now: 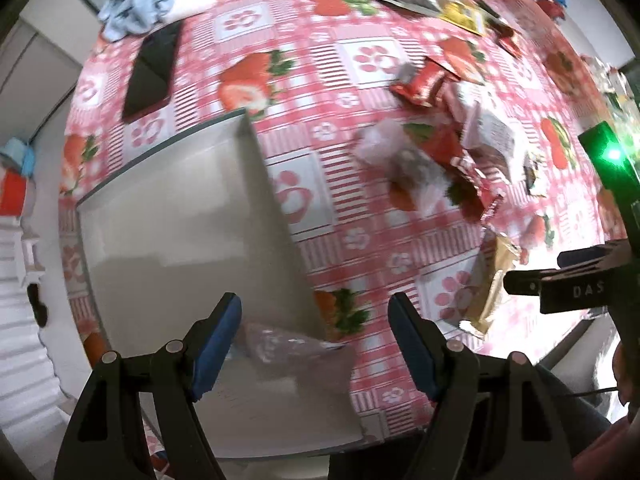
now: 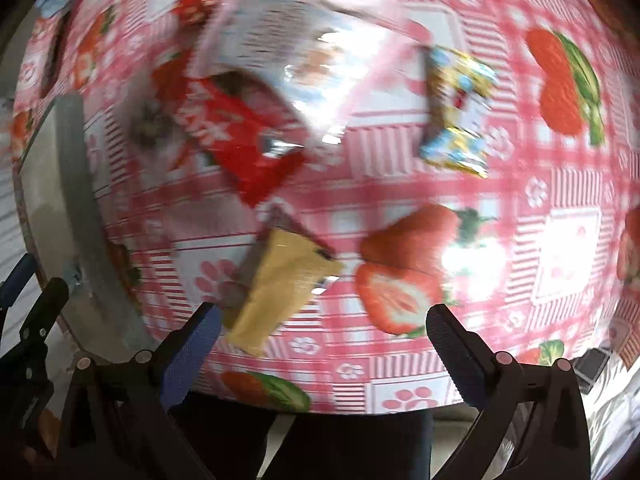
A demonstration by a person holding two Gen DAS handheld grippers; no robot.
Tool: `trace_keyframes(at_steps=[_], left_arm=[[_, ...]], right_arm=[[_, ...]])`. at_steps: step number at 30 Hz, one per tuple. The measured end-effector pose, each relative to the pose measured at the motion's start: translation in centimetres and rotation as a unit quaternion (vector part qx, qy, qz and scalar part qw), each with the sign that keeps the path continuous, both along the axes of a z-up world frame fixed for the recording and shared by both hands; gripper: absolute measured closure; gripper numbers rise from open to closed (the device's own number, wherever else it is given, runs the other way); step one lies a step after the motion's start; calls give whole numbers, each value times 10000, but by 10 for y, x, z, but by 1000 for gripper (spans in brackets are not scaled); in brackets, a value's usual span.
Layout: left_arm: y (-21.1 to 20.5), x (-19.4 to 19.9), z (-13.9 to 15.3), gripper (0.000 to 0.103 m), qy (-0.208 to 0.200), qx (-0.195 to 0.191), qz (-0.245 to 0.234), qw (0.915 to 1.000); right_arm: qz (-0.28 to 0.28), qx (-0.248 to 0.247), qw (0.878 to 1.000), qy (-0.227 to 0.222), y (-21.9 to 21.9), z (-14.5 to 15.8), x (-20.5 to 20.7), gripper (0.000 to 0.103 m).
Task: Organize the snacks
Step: 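Move both tools back to the snack pile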
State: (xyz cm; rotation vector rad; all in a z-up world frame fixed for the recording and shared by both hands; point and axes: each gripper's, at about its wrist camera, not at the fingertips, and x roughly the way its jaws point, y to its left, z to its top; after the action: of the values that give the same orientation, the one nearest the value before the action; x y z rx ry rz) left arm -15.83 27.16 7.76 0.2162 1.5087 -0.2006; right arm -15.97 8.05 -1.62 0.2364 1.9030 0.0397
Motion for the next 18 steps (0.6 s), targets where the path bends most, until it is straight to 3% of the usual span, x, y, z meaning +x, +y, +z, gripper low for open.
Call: trace_keyframes(at_steps=[5,10,18], left_arm=[[-19,12,-5,24,191,-178,74,9996],[-30,43,-17,24,480,-582,770,9942],[-36,81,-56,24,781,-596,1823,9783]], right_arm=[[-171,-11,9998,37,-26,-2,-11,0],[-254,-30,9997,47,-50,0,-24,0],[-327,-135,9993,-85,-104,9,-43,0]])
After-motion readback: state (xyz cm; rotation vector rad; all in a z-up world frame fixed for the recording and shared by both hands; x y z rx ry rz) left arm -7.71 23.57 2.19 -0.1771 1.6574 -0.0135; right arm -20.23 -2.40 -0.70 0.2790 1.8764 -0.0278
